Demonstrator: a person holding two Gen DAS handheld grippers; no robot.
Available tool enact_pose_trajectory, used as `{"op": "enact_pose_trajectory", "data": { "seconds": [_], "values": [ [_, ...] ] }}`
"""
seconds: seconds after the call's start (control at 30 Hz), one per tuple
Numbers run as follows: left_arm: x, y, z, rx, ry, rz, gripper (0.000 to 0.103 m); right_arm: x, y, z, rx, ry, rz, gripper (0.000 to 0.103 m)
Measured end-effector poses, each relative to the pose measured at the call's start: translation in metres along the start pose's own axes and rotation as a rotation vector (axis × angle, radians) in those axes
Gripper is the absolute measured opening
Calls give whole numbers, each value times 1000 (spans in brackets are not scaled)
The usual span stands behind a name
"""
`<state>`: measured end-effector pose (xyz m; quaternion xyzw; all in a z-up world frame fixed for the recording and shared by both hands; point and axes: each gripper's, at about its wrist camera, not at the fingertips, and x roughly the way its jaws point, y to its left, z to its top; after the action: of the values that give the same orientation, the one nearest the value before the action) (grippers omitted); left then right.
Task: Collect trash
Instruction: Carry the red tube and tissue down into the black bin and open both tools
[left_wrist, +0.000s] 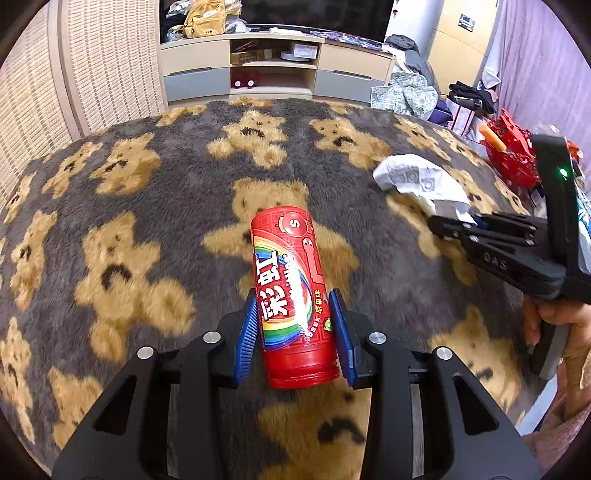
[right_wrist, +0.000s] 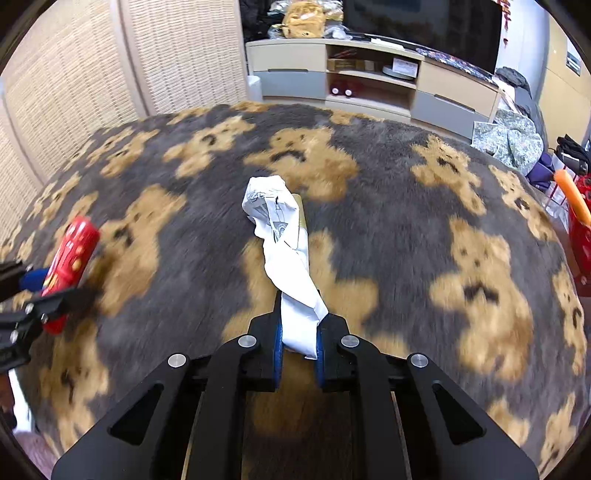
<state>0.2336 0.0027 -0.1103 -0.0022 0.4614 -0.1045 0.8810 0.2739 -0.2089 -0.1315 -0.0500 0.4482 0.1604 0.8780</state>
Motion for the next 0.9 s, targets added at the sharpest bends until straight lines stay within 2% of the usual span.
{"op": "enact_pose_trajectory", "data": {
  "seconds": [0.3, 0.63, 0.77, 0.9],
  "values": [
    [-30, -10, -48, -2, -12, -37, 36, -61, 38, -67, -45, -44, 63, 14],
    [-82, -26, -113, 8, -72, -62, 36, -130, 74, -129, -56, -101, 124, 14],
    [-103, -36, -139, 21, -91, -86, 36, -145, 84, -159, -29, -97, 140, 14],
    [-118, -45, -167, 20, -88, -116, 36, -147, 90, -193, 22, -56, 165, 14]
  ]
}}
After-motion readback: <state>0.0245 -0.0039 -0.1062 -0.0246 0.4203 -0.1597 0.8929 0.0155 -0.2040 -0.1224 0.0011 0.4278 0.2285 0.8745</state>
